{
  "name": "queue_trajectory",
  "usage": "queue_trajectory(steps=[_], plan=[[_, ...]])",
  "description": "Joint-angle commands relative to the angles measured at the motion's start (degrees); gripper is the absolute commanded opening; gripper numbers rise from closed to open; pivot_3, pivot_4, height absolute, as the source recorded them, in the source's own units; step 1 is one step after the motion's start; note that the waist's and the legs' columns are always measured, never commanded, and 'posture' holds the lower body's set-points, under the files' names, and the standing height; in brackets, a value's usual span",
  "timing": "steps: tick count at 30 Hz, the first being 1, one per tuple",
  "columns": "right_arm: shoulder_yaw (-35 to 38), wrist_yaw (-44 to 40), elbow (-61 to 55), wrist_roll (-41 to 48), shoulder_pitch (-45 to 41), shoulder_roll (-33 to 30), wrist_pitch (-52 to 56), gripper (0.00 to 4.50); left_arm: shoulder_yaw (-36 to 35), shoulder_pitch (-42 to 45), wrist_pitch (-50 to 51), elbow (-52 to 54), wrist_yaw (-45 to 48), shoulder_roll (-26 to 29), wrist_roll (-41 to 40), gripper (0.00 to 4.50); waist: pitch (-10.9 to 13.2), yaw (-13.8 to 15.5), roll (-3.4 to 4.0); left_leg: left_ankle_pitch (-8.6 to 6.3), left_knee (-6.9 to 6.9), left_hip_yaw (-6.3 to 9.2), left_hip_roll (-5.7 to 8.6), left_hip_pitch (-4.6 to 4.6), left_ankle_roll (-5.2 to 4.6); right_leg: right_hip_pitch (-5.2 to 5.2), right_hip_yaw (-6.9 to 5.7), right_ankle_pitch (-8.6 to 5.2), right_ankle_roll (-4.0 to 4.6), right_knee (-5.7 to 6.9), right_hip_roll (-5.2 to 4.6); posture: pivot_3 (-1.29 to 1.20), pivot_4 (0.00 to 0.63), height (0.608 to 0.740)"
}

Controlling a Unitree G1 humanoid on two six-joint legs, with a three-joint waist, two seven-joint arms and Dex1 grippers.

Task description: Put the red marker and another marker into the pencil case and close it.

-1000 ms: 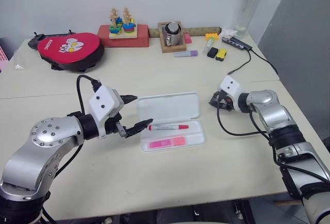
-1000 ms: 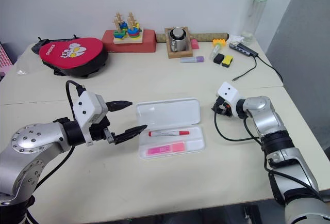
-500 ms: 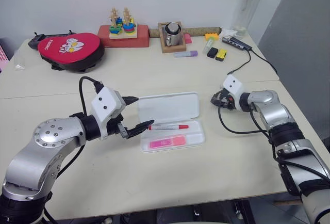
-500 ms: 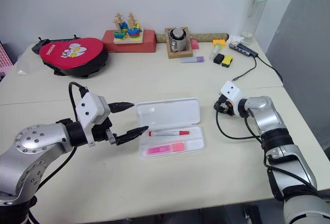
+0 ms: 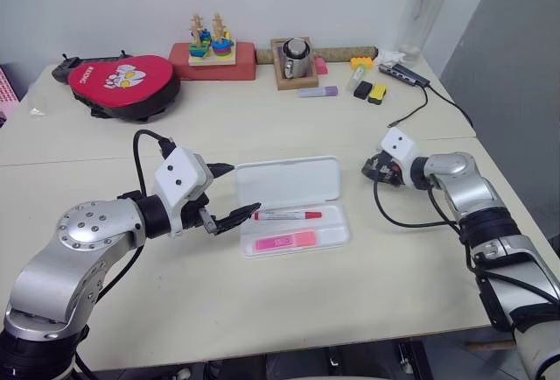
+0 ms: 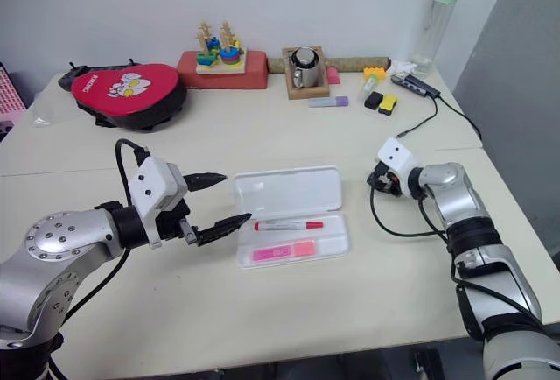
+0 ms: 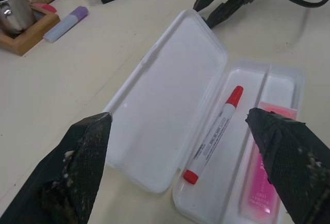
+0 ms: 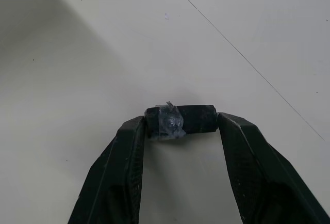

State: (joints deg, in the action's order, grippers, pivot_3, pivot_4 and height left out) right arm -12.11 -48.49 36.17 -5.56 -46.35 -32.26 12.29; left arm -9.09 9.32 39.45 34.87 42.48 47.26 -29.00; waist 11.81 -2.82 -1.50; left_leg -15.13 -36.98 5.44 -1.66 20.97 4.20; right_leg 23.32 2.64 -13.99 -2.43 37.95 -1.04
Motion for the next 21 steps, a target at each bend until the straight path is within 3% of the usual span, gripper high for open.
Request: queue_trajectory(steps=[1,10,21], plan=[[0.88,0.25,0.47,-1.45,0.49,-3.09,0.07,2.25,0.05,0.14,-1.04,0.59,-0.37,-0.28,0.21,4.46,0.0,0.13,0.0,0.0,0.0,0.0,0.0,0.0,0.0,0.0,0.0,0.0,0.0,-0.01,0.0,0.0,0.15,0.74],[0.8,0.8,0.95,-2.67,-0.45,-4.37,-0.92,2.25,0.67,-0.19,-1.16,0.71,-0.88,-0.5,0.45,4.46,0.0,-0.11,0.0,0.0,0.04,-0.01,0.0,-0.01,0.0,0.0,0.01,0.0,0.01,-0.03,0.0,0.0,0.15,0.74],[2.29,0.76,-1.18,-0.17,-0.72,-1.23,5.61,2.25,1.14,-0.13,-1.06,0.77,-1.11,-0.88,0.68,4.46,0.0,-0.42,0.0,0.0,0.05,0.0,0.0,-0.01,0.0,0.01,0.01,0.05,0.09,-0.03,0.0,0.0,0.15,0.74]])
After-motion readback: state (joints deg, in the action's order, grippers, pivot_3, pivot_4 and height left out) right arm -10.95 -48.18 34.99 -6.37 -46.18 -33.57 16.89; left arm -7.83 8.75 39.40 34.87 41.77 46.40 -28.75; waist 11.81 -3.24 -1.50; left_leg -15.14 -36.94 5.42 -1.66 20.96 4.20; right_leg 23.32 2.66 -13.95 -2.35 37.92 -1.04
